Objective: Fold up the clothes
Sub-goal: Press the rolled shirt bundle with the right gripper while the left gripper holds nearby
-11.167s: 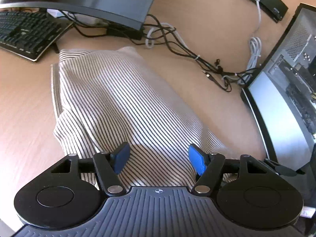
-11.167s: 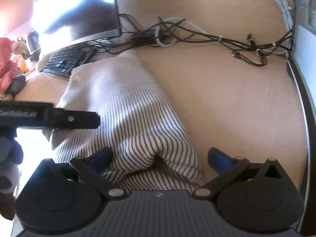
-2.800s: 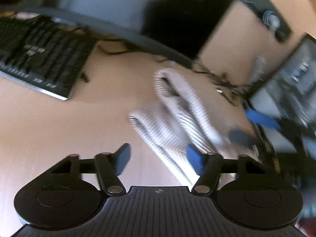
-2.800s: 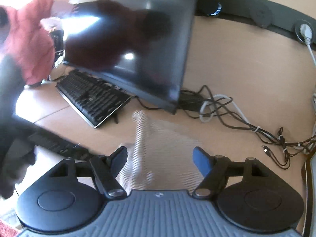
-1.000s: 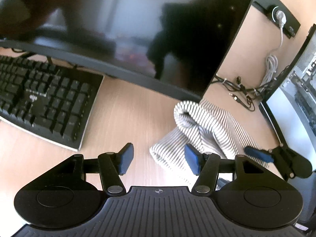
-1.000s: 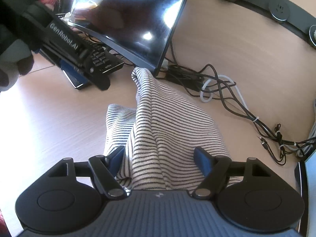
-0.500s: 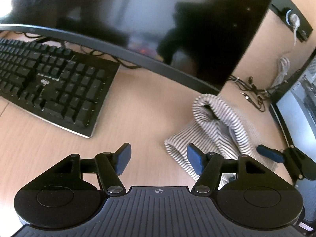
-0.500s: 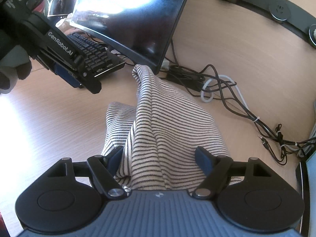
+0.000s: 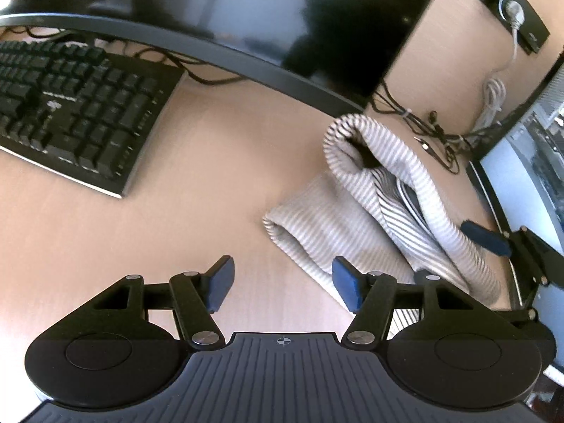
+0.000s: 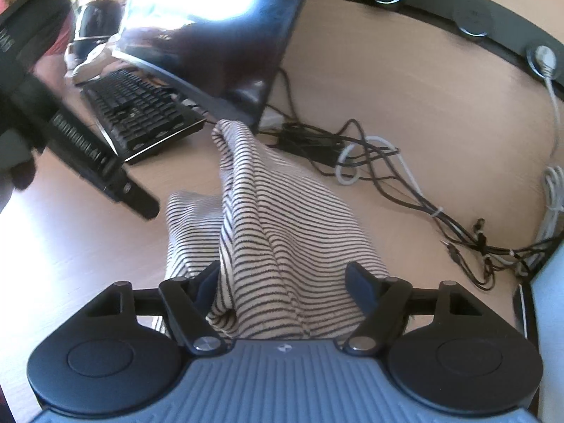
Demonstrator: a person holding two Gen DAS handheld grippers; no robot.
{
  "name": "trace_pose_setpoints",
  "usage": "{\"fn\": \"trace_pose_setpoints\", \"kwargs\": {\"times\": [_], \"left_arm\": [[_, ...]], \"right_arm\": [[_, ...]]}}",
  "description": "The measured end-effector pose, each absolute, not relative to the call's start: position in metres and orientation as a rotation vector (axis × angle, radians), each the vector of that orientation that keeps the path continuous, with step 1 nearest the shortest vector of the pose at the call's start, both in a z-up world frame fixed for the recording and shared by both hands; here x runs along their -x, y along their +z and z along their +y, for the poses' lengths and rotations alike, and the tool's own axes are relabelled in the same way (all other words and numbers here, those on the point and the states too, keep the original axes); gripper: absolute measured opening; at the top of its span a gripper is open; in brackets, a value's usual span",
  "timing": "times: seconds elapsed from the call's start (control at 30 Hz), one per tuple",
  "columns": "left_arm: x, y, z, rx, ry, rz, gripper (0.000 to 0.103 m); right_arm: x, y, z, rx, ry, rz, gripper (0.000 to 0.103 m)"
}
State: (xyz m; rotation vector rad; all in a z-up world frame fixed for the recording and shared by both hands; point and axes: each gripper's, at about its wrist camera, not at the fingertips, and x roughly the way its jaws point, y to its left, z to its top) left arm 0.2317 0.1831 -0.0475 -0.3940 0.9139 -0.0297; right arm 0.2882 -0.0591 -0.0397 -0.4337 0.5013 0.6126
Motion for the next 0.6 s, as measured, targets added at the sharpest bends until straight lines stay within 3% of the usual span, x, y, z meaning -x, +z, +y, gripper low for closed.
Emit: {"fn": "trace_pose_setpoints", "kwargs": {"times": [0.2,0.27,0.37,0.47,0.5,0.53,0.6], "left_arm": [[-0.229,-0.05,0.173,0.404,-0.054,0.92,0.065],[-0.228,-0.05,0.173,0.412,-0.054,0.921,0.065],[-0.226,-0.05,0.174,0.446,-0.064,0.924,0.064],[-0.227,-0.05,0.17,0.476,-0.114,0.919,0.058],[-0.227,-0.051,0.168,0.482,-0.13,0.92,0.056],[-0.228,-0.052,0.166,0.485,-0.142,0.924,0.052],[-0.23,-0.054,0.162,0.494,-0.161,0.935,0.052]], "right_arm": [[-0.286,-0.024,-0.056,0.372,0.631,0.46,0.066],[-0.29,-0.028,-0.046,0.411,0.632,0.468,0.072],[-0.294,-0.041,-0.035,0.493,0.649,0.493,0.073],[-0.295,-0.054,-0.03,0.565,0.661,0.488,0.072],[-0.295,-0.054,-0.03,0.581,0.664,0.481,0.059],[-0.295,-0.052,-0.032,0.58,0.66,0.481,0.036],[-0.301,-0.038,-0.044,0.491,0.664,0.514,0.03]]}}
